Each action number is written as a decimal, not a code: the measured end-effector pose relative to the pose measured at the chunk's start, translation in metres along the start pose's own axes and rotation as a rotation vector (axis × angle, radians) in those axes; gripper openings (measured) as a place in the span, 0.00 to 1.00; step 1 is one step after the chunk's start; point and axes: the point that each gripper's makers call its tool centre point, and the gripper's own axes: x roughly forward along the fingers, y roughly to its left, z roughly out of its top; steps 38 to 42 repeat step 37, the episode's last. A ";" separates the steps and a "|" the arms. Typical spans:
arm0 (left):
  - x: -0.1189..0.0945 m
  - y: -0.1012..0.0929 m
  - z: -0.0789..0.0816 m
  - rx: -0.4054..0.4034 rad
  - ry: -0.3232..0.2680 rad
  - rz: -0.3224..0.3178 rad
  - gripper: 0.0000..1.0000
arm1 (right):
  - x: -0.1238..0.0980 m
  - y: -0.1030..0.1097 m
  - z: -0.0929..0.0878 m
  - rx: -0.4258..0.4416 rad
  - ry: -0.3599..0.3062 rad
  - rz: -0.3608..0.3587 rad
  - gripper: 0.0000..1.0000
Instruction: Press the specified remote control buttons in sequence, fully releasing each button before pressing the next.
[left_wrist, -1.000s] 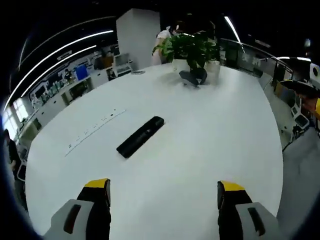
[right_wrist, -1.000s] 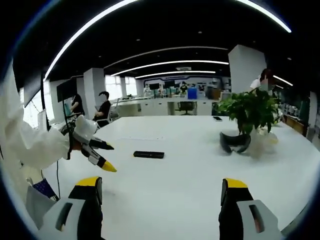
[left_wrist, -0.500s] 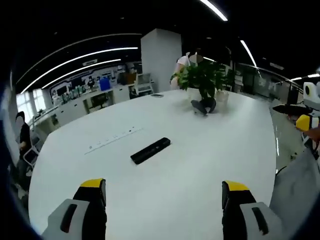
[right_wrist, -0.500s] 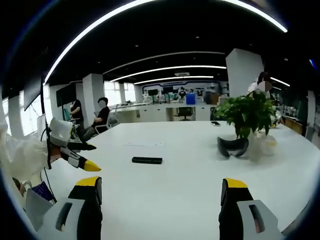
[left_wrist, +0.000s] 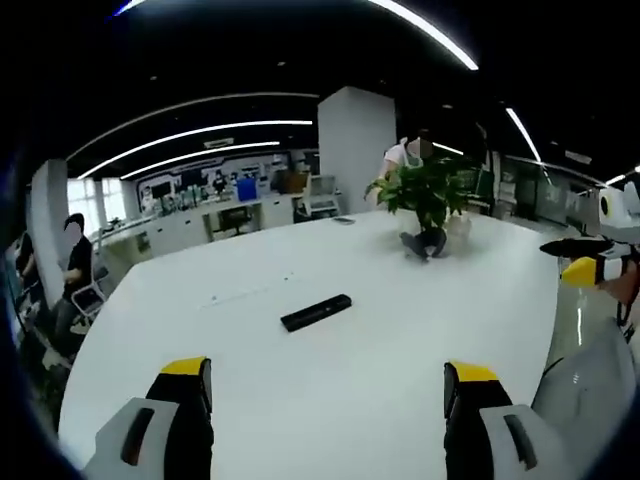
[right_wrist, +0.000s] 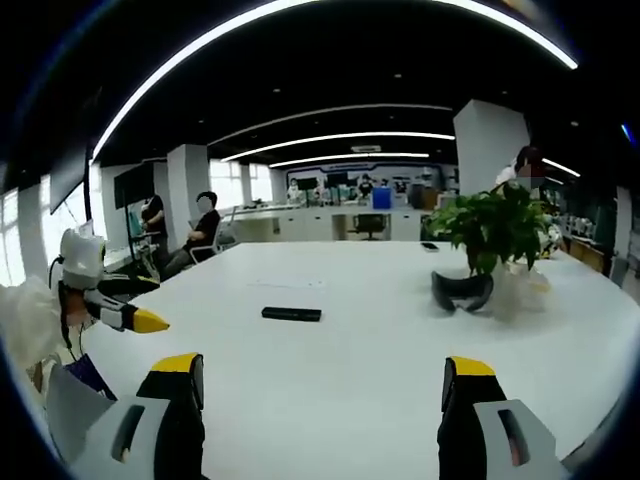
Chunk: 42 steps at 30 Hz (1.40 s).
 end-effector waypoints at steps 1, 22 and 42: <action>-0.003 0.000 -0.001 -0.002 -0.001 0.005 1.00 | 0.000 -0.001 0.000 -0.006 0.001 -0.003 0.99; -0.060 -0.009 -0.024 -0.056 -0.081 0.074 1.00 | -0.018 -0.021 -0.028 0.011 0.057 -0.059 0.99; -0.061 -0.004 -0.026 -0.077 -0.091 0.087 1.00 | -0.016 -0.018 -0.026 0.003 0.049 -0.059 0.99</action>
